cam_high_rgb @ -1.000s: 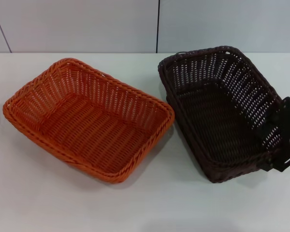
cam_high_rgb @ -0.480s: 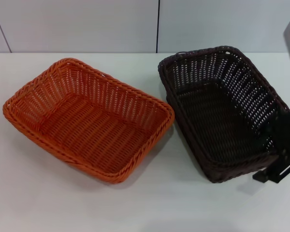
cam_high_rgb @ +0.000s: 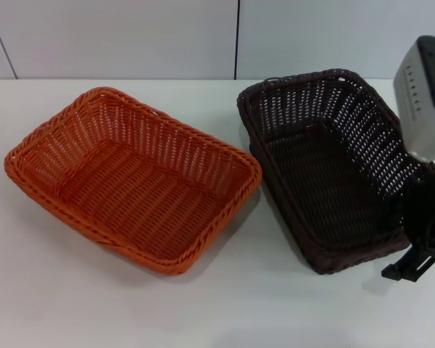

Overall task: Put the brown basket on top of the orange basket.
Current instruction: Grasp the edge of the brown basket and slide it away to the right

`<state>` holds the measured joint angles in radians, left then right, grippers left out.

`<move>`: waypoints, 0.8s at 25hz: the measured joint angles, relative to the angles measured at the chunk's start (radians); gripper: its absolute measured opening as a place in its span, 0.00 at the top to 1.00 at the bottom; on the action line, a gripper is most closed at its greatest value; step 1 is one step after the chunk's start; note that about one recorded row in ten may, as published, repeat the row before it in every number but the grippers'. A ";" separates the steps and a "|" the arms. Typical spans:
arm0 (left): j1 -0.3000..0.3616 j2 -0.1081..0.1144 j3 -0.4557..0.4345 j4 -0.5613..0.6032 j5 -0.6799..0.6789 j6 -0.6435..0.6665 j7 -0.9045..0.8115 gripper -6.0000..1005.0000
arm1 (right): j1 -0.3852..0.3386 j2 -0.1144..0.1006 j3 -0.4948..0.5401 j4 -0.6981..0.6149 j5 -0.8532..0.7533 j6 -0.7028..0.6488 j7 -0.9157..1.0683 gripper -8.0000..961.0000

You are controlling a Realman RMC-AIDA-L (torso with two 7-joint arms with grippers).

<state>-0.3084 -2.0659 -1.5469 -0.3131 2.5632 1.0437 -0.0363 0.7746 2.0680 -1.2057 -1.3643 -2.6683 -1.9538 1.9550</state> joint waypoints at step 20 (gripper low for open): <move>0.006 0.000 -0.002 0.001 0.000 -0.001 -0.002 0.19 | 0.005 0.005 -0.116 0.168 -0.052 0.213 -0.008 0.20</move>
<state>-0.3028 -2.0662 -1.5493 -0.3125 2.5632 1.0426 -0.0384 0.7795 2.0729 -1.3214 -1.1960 -2.7198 -1.7413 1.9473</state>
